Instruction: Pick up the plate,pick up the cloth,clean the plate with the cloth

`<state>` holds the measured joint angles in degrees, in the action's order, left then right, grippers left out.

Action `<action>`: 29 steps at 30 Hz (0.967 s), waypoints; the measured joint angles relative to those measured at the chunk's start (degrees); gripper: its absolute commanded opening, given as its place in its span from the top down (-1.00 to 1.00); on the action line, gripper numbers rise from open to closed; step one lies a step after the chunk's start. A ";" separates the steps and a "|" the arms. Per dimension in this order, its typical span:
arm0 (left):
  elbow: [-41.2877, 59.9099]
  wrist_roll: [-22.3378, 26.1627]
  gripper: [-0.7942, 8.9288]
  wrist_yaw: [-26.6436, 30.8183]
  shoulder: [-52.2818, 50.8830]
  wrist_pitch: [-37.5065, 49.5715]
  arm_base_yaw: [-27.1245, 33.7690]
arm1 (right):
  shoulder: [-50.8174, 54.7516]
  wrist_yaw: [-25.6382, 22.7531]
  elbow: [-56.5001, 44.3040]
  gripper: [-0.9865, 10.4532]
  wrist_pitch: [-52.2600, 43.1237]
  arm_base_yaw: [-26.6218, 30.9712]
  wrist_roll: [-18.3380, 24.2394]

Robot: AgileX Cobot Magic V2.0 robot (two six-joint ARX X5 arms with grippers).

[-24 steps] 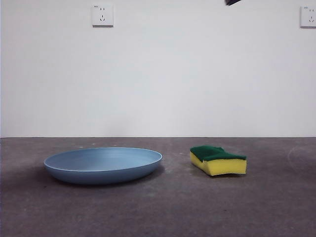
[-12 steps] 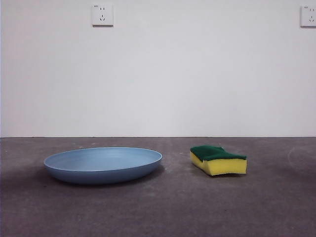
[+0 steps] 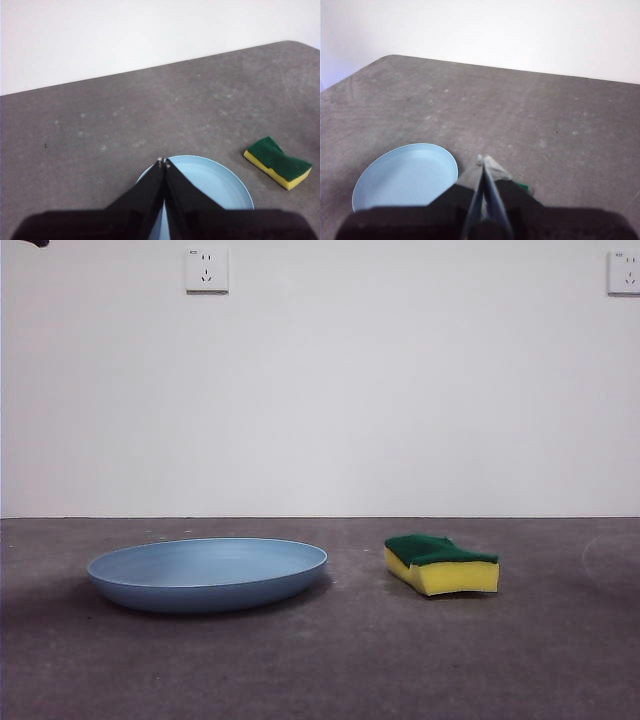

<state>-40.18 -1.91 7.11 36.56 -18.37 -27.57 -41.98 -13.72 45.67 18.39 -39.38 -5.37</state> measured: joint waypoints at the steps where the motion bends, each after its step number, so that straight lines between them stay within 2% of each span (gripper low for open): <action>1: 0.00 0.00 0.84 0.00 0.28 0.00 0.00 | 0.00 0.00 0.00 0.83 0.02 0.00 -0.02; 6: 0.02 0.48 0.84 0.04 0.15 -1.95 0.31 | 0.00 0.00 0.00 0.83 0.24 0.00 -0.02; 12: 1.14 0.79 0.84 -0.09 -5.29 -3.37 5.84 | 0.00 0.00 0.00 0.83 0.26 0.00 -0.02; 16: 7.13 0.39 0.84 -0.76 -10.58 -1.73 10.47 | 0.00 0.00 0.00 0.83 0.33 0.02 0.00; 22: 20.22 0.37 0.84 -6.78 -19.37 5.14 16.92 | 0.00 0.00 0.00 0.83 0.39 0.02 -0.02; 26: 27.10 0.35 0.84 -8.85 -24.83 9.53 19.50 | 0.00 0.00 0.00 0.83 0.39 0.00 -0.02; 29: 29.99 0.17 0.84 -9.03 -27.63 9.49 20.63 | 0.00 0.00 0.00 0.83 0.39 0.00 -0.02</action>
<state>-10.20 -1.74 -1.91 8.93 -8.88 -6.94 -41.98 -13.72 45.67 18.79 -39.38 -5.39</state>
